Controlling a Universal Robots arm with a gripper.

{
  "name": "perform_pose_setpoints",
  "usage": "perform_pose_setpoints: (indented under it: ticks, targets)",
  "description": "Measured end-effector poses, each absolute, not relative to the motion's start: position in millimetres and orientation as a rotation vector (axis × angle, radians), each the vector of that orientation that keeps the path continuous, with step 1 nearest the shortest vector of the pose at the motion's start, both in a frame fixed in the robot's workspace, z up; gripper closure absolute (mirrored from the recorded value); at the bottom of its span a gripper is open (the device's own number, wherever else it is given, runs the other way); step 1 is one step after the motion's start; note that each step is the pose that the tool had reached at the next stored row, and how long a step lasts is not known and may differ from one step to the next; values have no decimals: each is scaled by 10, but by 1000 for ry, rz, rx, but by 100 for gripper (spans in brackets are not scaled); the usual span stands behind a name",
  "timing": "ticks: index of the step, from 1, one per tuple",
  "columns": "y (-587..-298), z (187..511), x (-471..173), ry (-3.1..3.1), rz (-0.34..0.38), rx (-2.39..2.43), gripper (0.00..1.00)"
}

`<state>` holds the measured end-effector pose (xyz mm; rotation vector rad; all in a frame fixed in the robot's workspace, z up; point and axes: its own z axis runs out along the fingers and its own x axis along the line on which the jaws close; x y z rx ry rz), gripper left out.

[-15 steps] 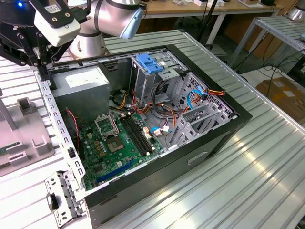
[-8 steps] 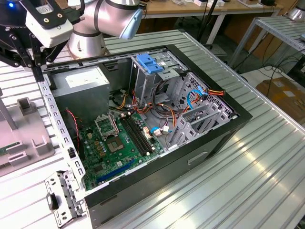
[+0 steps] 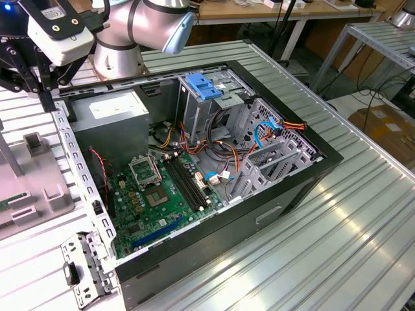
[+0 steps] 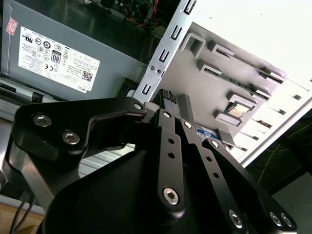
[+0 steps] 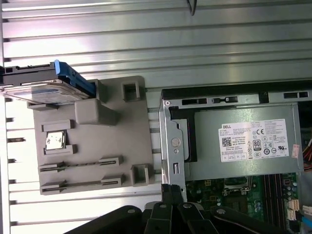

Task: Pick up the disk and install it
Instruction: 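Reach for the disk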

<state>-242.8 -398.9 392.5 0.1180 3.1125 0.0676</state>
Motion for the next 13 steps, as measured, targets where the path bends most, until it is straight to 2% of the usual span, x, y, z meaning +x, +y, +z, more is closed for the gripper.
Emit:
perform_pose_setpoints:
  ticks: [13]
  targets:
    - [-3989, 3923, -2500, 3112, 68, 118, 89]
